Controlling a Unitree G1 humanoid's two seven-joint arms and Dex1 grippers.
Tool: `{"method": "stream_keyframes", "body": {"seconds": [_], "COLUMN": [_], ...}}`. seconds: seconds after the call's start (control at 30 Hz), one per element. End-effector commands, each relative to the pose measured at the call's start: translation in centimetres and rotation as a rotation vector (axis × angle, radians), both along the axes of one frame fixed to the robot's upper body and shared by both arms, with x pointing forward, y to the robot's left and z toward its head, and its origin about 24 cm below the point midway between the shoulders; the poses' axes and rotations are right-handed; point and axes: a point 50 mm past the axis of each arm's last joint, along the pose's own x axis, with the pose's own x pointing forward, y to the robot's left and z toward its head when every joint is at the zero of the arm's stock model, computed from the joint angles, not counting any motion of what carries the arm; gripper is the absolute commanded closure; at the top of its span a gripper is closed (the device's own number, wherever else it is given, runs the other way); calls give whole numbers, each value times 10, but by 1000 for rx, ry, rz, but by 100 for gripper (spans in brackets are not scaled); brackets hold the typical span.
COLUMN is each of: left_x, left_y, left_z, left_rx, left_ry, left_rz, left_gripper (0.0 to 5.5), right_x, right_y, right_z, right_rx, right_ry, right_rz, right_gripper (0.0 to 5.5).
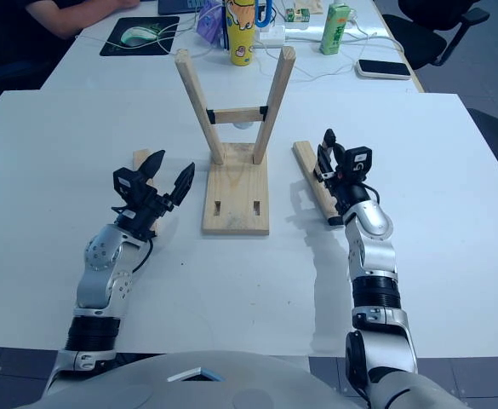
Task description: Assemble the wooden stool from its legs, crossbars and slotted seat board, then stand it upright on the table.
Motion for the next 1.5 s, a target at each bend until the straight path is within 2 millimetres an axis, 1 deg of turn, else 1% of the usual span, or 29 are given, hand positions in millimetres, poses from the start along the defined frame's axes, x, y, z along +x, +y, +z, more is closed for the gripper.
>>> {"method": "stream_keyframes", "body": {"seconds": [0.03, 0.07, 0.2, 0.23, 0.27, 0.3, 0.37, 0.5, 0.57, 0.6, 0.63, 0.67, 0.7, 0.73, 0.8, 0.83, 0.87, 0.9, 1.07, 1.2, 1.3, 1.5], "left_x": [-5, -6, -10, -10, -9, -9, -8, -7, -7, -8, -8, -7, -7, -6, -4, -4, -3, -3, -3, -3, -3, -3], "left_y": [-1, -2, -1, -1, -2, -3, -5, -8, -7, -7, -7, -8, -9, -9, -11, -11, -11, -10, -7, -8, -10, -13], "left_z": [-7, -8, -10, -10, -10, -10, -10, -11, -11, -12, -12, -12, -12, -12, -12, -12, -11, -11, -10, -12, -14, -14], "left_rx": [8, 7, 3, 2, 0, -4, -11, -13, -12, -11, -11, -10, -10, -10, -13, -14, -14, -15, -19, -22, -26, -31], "left_ry": [30, 32, 39, 39, 38, 37, 34, 37, 38, 39, 38, 39, 39, 40, 40, 40, 39, 36, 32, 35, 38, 39], "left_rz": [0, 1, 19, 24, 27, 31, 35, 35, 40, 42, 43, 41, 37, 34, 28, 26, 22, 25, 43, 49, 50, 45], "left_gripper": [185, 185, 185, 185, 185, 185, 185, 185, 185, 185, 185, 185, 185, 185, 185, 185, 185, 185, 185, 185, 185, 185], "right_x": [4, 5, 12, 15, 18, 22, 30, 38, 39, 41, 42, 44, 46, 44, 33, 27, 23, 23, 40, 46, 48, 53], "right_y": [-2, -1, 12, 15, 17, 19, 23, 20, 19, 19, 18, 15, 11, 7, 4, 0, -1, -1, 4, 7, 9, 6], "right_z": [36, 46, 104, 117, 127, 134, 141, 144, 143, 135, 121, 96, 66, 31, -27, -46, -56, -56, -29, -12, 12, 56], "right_rx": [6, 6, 49, 66, 80, 80, 58, 11, 8, 7, -1, 8, -3, 10, -55, -104, -121, -128, -106, -106, -45, -8], "right_ry": [-101, -128, -261, -287, -300, -305, -305, -312, -321, -299, -253, -170, -60, 64, 307, 378, 424, 421, 295, 213, 47, -165], "right_rz": [1, 9, 59, 66, 70, 74, 81, 59, 56, 54, 52, 36, 22, -1, -8, -29, -31, -36, -20, -15, 4, -17], "right_gripper": [404, 404, 404, 422, 430, 450, 482, 543, 549, 549, 549, 549, 549, 549, 549, 549, 549, 549, 549, 549, 549, 549]}}
